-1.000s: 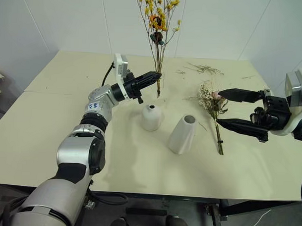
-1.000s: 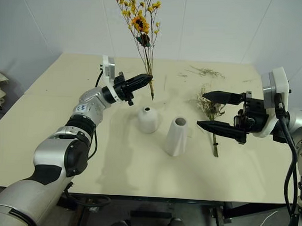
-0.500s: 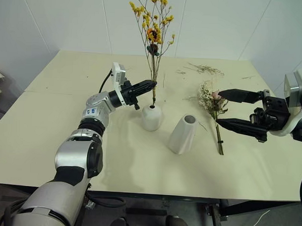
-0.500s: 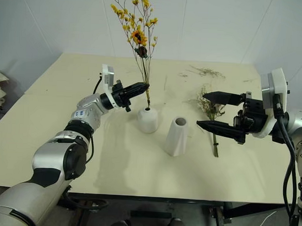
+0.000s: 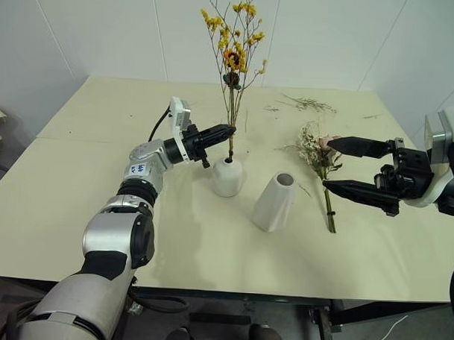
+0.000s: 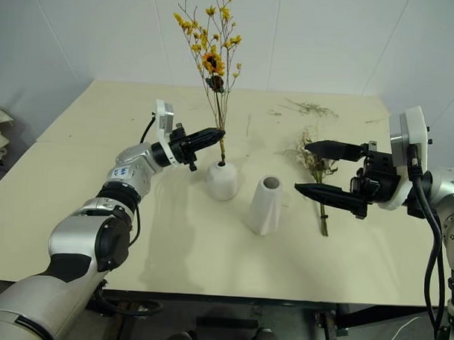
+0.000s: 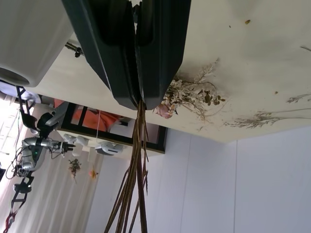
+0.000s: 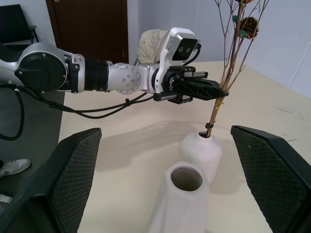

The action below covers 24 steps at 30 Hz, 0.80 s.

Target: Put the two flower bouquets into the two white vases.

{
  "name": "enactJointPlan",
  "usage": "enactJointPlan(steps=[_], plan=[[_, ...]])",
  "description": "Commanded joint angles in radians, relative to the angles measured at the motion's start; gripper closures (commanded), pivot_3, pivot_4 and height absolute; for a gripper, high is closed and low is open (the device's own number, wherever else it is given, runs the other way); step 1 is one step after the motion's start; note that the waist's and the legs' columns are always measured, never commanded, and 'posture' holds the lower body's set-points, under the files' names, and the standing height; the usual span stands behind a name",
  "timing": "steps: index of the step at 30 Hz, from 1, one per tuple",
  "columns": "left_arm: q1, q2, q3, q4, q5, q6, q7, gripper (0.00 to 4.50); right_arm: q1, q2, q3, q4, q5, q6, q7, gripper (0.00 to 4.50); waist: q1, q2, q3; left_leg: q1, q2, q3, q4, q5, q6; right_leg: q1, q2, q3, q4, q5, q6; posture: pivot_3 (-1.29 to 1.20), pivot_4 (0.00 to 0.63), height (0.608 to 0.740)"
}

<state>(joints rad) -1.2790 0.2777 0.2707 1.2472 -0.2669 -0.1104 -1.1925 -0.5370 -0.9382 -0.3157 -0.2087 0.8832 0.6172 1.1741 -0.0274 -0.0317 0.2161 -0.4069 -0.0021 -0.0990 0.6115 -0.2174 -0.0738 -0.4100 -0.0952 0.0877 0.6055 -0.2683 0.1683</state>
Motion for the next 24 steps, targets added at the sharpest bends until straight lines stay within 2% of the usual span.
enactJointPlan(steps=[1,24], plan=[[0.005,0.012,-0.003,-0.01,0.008,-0.01,-0.003,4.46,-0.003,-0.005,-0.025,-0.025,0.007,-0.012,-0.001,0.0,0.0,0.0,0.0,0.0,0.0,0.0,0.0,0.0,0.0,0.0,0.0,0.0,0.0,0.0,0.0,0.0,0.15,0.74],[0.029,0.005,-0.023,-0.005,0.042,-0.03,0.022,4.46,0.0,0.001,-0.02,-0.03,0.005,-0.015,-0.01,0.0,0.0,0.0,0.0,0.0,0.0,0.0,0.0,0.0,0.0,0.0,0.0,0.0,0.0,0.0,0.0,0.0,0.15,0.74]])
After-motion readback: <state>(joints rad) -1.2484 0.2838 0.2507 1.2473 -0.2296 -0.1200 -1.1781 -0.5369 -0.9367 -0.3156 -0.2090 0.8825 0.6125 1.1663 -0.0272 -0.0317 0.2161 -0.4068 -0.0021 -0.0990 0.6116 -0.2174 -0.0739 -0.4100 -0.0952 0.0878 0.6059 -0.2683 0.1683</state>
